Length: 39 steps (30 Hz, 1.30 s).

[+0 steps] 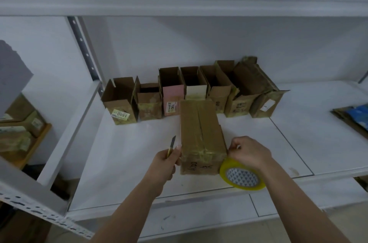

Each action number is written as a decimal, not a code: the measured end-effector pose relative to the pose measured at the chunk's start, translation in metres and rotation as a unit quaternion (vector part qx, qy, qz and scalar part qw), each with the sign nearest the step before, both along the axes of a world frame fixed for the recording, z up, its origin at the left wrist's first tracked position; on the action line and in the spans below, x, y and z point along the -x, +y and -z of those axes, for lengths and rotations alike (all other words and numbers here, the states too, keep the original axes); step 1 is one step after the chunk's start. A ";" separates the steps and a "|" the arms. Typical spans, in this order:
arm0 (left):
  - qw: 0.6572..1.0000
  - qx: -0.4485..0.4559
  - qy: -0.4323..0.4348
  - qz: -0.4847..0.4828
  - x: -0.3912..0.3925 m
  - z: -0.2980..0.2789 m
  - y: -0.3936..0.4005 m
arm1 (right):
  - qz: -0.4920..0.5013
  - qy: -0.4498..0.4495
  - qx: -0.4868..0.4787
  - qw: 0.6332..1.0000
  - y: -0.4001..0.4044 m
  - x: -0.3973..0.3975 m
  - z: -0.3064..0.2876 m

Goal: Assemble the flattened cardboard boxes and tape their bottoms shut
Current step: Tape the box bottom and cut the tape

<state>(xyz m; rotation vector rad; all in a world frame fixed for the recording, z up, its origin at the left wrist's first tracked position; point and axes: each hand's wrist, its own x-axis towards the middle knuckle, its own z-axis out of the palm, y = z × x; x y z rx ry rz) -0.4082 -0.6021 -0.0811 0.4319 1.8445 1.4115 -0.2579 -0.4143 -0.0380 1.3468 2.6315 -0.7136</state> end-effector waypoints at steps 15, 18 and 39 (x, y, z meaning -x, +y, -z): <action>0.995 -0.026 0.086 0.048 0.025 -0.057 0.003 | 0.020 0.033 0.039 0.999 -0.014 -0.003 -0.002; 0.961 -0.044 0.166 0.215 -0.005 -0.091 0.030 | 0.009 0.049 0.061 0.997 -0.018 0.000 0.000; 0.883 0.072 0.251 0.390 -0.021 -0.073 0.081 | -0.007 0.060 0.099 0.993 -0.005 -0.040 0.008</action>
